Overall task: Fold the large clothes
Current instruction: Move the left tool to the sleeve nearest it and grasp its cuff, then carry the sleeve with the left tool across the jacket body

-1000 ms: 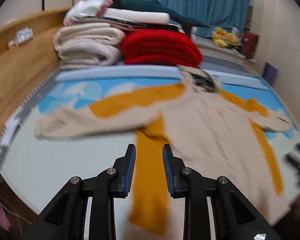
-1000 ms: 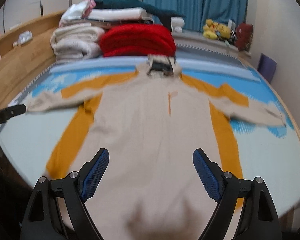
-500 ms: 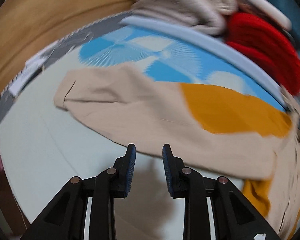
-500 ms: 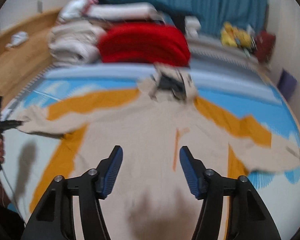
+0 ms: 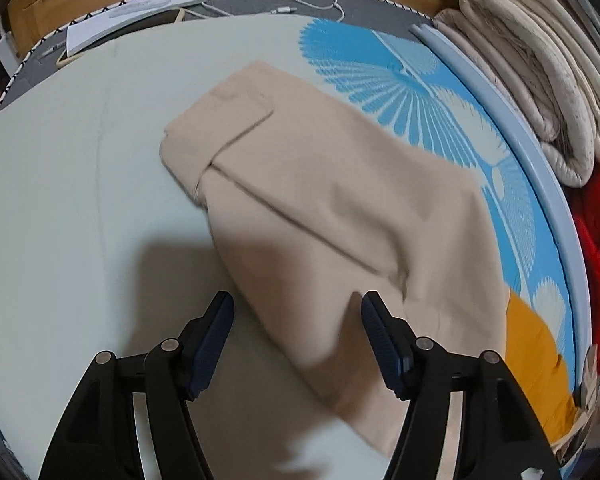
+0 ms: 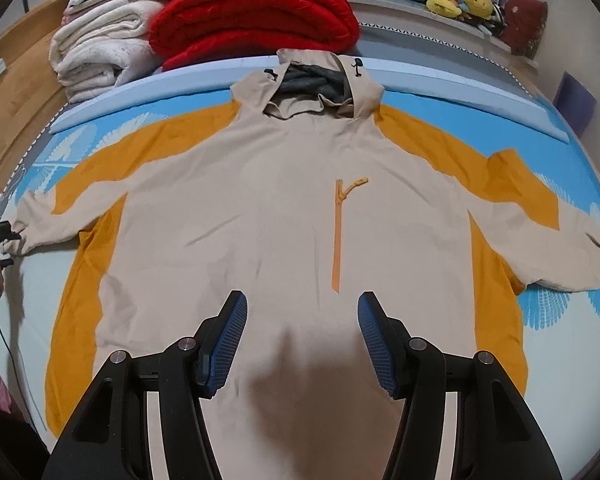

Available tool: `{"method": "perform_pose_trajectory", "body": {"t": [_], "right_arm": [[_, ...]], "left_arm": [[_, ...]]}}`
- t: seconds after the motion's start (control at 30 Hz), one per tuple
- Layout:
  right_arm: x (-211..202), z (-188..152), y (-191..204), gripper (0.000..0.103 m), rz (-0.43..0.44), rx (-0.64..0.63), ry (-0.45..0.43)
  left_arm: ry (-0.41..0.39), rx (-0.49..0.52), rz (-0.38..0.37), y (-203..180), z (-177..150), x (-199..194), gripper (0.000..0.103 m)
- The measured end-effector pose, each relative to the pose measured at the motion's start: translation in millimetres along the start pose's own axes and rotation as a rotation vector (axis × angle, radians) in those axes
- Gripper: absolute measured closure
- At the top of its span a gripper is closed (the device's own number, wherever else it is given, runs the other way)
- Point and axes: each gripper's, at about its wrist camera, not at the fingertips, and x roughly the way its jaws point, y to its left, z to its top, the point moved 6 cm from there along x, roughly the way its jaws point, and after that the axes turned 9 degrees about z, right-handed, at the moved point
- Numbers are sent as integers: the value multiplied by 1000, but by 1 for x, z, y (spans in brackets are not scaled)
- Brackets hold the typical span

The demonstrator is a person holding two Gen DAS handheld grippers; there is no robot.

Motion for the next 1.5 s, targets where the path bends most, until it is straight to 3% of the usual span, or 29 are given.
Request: {"method": "perform_pose_trajectory", "body": {"t": [0.07, 0.13, 0.17, 0.2, 0.3, 0.4, 0.43, 0.47, 0.57, 0.67, 0.77, 0.83, 0.97, 1.0, 1.1, 1.17, 1.23, 1.27, 1.3, 1.33, 1.4, 1.5], "right_arm": [[1, -1, 1, 44, -1, -3, 0], [2, -2, 1, 44, -6, -4, 2], [2, -2, 1, 44, -6, -1, 4], [3, -2, 1, 44, -5, 0, 5], [2, -2, 1, 44, -6, -3, 0], [2, -2, -1, 45, -10, 3, -8], [1, -2, -2, 50, -11, 9, -12], [0, -1, -4, 62, -9, 20, -17], [-2, 2, -11, 67, -16, 45, -23], [-6, 7, -16, 67, -19, 63, -41], [-13, 13, -21, 67, -7, 92, -60], [-16, 15, -24, 64, 16, 108, -60], [-21, 15, -33, 53, 28, 138, -67], [-22, 15, -35, 53, 26, 145, -68], [-24, 11, -44, 53, 40, 182, -60], [-26, 8, -49, 53, 58, 201, -61], [-28, 4, -54, 59, 73, 226, -60], [-29, 3, -56, 78, 82, 239, -58], [-30, 2, -58, 88, 89, 250, -57], [-32, 2, -60, 94, 99, 261, -62], [-36, 5, -60, 94, 122, 274, -84], [-36, 15, -49, 92, 162, 263, -108]], "left_arm": [[-6, 0, -4, -1, 0, -1, 56], [-24, 5, 15, 1, 1, -1, 74], [-32, 3, 19, 4, 4, 0, 91], [-34, -8, 11, 5, 7, 2, 97], [-84, -23, -9, 2, 15, -14, 103], [-192, 58, -28, -34, 21, -51, 103], [-222, 89, -58, -50, 19, -67, 103], [-252, 128, -92, -68, 15, -85, 103], [-320, 262, -202, -123, -12, -138, 103], [-368, 461, -369, -194, -77, -200, 103], [-335, 648, -530, -250, -161, -244, 103], [-299, 749, -598, -278, -212, -259, 103], [-167, 940, -721, -325, -325, -273, 103], [-102, 1001, -741, -335, -358, -269, 101], [95, 1095, -717, -346, -413, -245, 90], [131, 1090, -671, -349, -417, -239, 88], [84, 1032, -655, -343, -390, -252, 88], [58, 1006, -643, -338, -380, -258, 85], [-1, 952, -586, -329, -354, -268, 83], [-27, 926, -550, -319, -349, -273, 83], [-56, 852, -455, -300, -319, -282, 83], [-80, 777, -450, -272, -295, -284, 83]]}}
